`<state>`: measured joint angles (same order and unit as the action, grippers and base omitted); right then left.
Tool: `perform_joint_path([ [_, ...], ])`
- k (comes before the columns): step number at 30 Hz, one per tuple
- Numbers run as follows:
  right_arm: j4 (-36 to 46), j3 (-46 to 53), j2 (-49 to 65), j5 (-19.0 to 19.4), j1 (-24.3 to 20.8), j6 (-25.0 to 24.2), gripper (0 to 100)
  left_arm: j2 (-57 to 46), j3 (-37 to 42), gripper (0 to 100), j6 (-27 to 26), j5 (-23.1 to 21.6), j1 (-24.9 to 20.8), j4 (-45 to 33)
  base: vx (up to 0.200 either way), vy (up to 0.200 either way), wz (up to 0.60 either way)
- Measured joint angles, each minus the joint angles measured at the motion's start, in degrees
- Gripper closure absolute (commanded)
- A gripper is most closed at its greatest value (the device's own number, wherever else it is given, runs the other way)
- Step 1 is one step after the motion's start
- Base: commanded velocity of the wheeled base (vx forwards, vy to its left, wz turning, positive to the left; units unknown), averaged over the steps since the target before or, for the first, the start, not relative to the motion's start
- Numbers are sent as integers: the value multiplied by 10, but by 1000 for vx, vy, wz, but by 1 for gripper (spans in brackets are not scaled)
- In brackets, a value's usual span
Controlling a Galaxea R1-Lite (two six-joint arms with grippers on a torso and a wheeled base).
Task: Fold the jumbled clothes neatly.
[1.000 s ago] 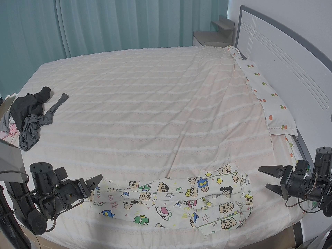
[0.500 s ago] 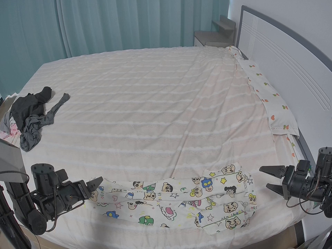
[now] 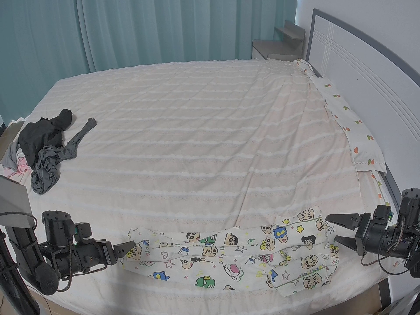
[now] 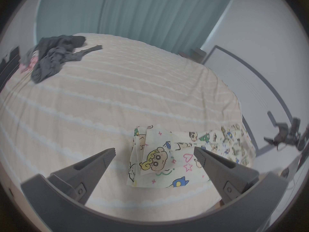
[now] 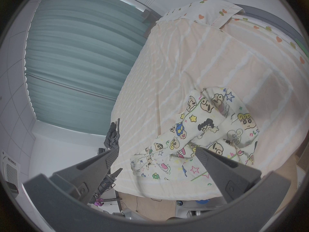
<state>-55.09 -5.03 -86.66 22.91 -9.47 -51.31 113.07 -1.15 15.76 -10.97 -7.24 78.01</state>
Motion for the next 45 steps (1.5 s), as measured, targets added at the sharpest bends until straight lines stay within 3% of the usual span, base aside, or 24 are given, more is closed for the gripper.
perform_joint_path([
  [6, 0, 1, 5, -1, -4, 0, 0, 48, -48, 0, -78, -32, 31, -64, 0, 0, 0],
  [12, 0, 2, 10, -1, -7, 0, 0, 77, -111, 0, -95, -115, 46, -170, 0, 0, 0],
  [17, 0, 3, 12, 0, -8, 0, 0, 86, -174, 0, -105, -148, 53, -224, 0, 0, 0],
  [24, 0, 7, 13, -1, -22, 1, 0, 115, -208, 0, -146, -153, 55, -231, 0, 0, 0],
  [45, -1, 11, 14, -3, -29, 2, 0, 179, -248, 0, -146, -148, 25, -231, 0, 0, 0],
])
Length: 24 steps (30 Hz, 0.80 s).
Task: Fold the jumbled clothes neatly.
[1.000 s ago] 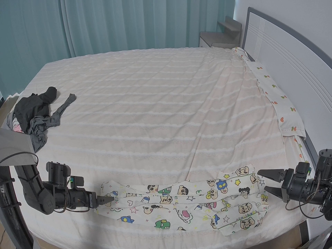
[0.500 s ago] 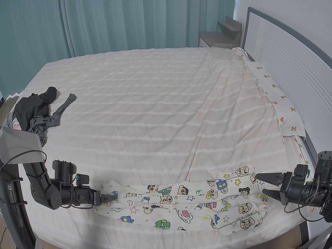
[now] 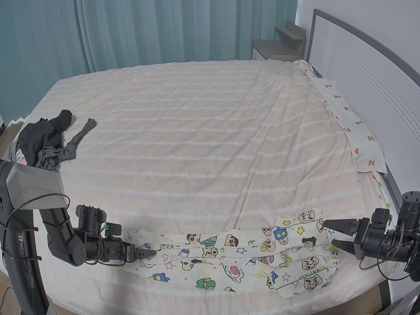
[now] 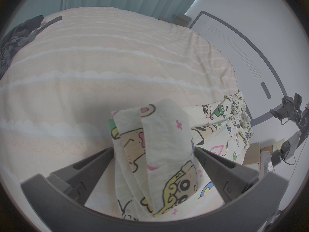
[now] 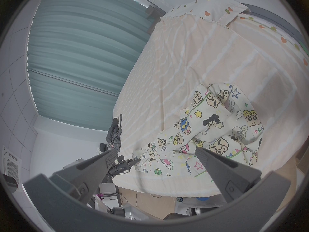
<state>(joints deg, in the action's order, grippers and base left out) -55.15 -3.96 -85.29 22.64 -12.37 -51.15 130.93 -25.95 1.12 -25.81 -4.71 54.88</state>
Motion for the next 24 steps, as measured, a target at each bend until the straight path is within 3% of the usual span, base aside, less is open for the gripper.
perform_joint_path([
  [3, 0, 0, 0, 0, 0, 0, 0, 3, -2, 0, 1, 0, -4, 0, 0, 0, 0],
  [4, 0, 0, -1, 0, 0, 0, 0, 4, -2, 100, 2, -1, -5, 0, 0, 0, 0],
  [24, 1, 1, -7, 0, 1, 0, 0, -15, 30, 100, 5, -5, -4, 4, 0, 0, 0],
])
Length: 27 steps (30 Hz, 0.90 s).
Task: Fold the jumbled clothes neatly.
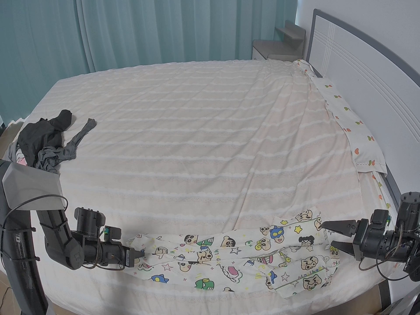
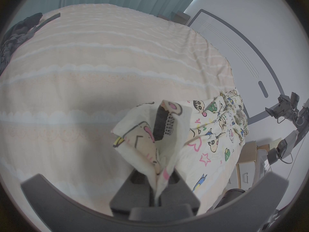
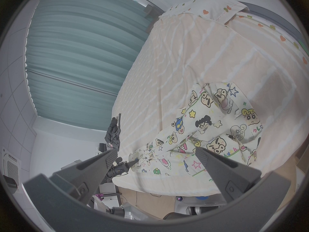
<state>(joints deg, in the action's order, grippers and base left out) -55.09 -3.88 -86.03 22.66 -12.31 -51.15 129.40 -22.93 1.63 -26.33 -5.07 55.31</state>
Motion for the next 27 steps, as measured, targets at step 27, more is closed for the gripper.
perform_joint_path([
  [27, -1, 4, 0, 0, 0, 0, 0, -85, 73, 100, 6, -106, 251, 2, 0, 0, 0],
])
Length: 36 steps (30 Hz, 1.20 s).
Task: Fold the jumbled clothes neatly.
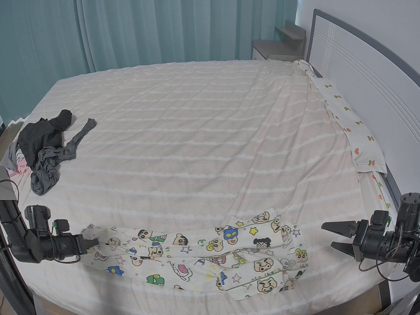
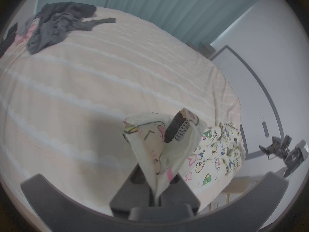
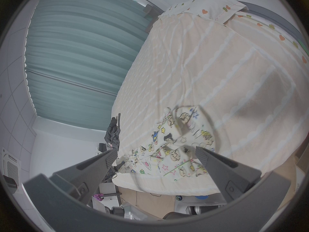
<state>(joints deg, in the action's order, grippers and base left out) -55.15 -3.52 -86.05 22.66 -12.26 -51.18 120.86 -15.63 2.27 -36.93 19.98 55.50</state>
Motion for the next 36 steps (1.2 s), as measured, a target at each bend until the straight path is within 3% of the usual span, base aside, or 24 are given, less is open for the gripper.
perform_joint_path([
  [13, 0, 0, -2, 0, 0, 0, 0, -13, -32, 100, 2, -100, 235, -6, 0, 0, 0],
  [20, 0, 0, -2, 0, 0, -1, 0, -12, -102, 100, 4, -140, 341, -72, 0, 0, 0],
  [30, 1, 0, -2, 1, 0, -1, 0, -47, -159, 100, 4, -155, 371, -164, 0, 0, 0],
  [36, 0, 0, -2, 1, 0, -1, 0, -134, -127, 100, 4, -131, 327, -211, 0, 0, 0],
])
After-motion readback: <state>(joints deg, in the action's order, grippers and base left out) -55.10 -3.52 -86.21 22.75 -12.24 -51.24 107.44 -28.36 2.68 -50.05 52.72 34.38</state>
